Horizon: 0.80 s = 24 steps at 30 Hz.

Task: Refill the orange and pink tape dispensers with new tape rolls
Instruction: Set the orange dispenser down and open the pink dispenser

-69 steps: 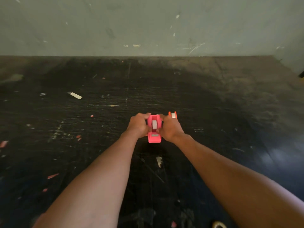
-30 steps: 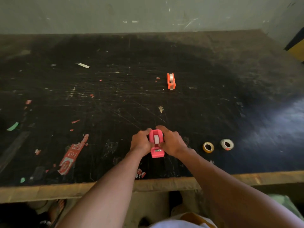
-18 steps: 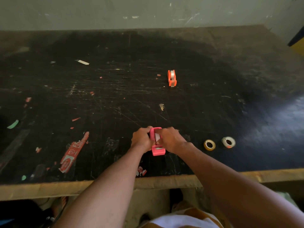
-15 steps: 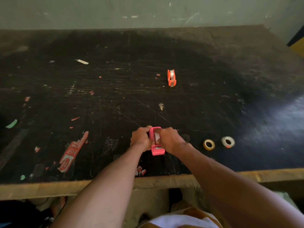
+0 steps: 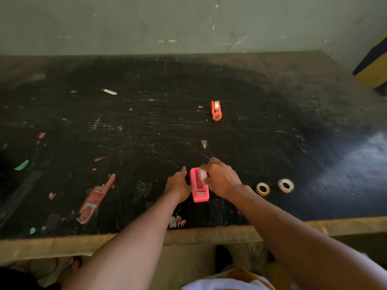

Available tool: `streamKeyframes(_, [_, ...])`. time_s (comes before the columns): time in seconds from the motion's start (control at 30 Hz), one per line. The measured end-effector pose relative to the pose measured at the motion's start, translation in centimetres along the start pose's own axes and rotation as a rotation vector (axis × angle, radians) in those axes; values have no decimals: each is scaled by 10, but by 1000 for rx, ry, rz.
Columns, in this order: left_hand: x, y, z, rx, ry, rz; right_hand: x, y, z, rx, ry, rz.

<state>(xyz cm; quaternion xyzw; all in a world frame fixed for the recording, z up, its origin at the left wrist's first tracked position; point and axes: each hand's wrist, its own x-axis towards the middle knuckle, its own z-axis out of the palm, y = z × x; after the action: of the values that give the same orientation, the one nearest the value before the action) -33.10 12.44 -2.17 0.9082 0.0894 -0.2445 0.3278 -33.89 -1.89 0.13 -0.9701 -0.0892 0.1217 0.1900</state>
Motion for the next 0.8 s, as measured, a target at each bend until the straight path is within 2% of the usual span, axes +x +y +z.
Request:
streamKeyframes(0.1, [-7, -3, -6, -171, 66, 60, -5, -4, -1, -3, 48, 14])
streamKeyframes(0.3, [-18, -5, -6, -514, -25, 128, -19, -16, -2, 8, 111, 33])
streamKeyframes(0.47, [-21, -6, -2, -578, -39, 141, -31, -23, 1, 31, 166, 49])
streamKeyframes(0.8, [-24, 7, 6, -564, -75, 123, -48, -10, -1, 174, 165, 88])
